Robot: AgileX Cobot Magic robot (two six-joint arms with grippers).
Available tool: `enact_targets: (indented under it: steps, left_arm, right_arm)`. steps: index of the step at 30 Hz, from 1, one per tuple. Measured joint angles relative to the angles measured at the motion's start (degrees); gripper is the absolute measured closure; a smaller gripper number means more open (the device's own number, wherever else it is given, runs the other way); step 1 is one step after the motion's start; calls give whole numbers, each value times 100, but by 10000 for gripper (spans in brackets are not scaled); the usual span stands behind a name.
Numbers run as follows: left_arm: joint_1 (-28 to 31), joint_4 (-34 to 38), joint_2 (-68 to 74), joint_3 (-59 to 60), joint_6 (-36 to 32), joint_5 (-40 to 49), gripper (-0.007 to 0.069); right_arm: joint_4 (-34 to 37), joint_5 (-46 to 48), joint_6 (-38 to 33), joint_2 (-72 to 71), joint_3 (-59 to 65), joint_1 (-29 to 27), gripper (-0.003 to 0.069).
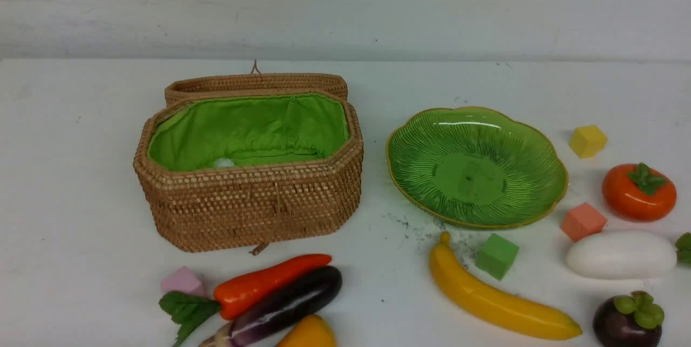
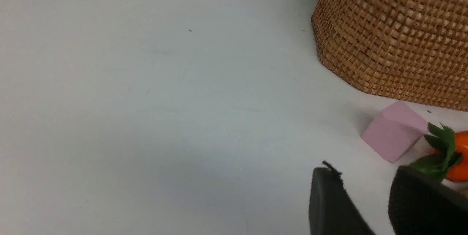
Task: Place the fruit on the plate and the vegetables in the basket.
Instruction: Grab the mango with your left arm and place it on the right plate
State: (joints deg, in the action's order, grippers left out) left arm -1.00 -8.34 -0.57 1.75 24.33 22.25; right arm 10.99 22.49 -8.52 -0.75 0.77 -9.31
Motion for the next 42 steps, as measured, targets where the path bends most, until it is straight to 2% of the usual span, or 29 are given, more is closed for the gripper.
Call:
enact_targets:
  steps: [30, 37, 42]
  left_arm:
    - [0, -17, 0, 0, 0, 0, 386]
    - [0, -666, 0, 0, 0, 0, 386]
    - [0, -840, 0, 0, 0, 39, 386]
  right_arm:
    - [0, 0, 0, 0, 0, 0, 414]
    - [0, 0, 0, 0, 0, 0, 414]
    - [0, 0, 0, 0, 0, 0, 414]
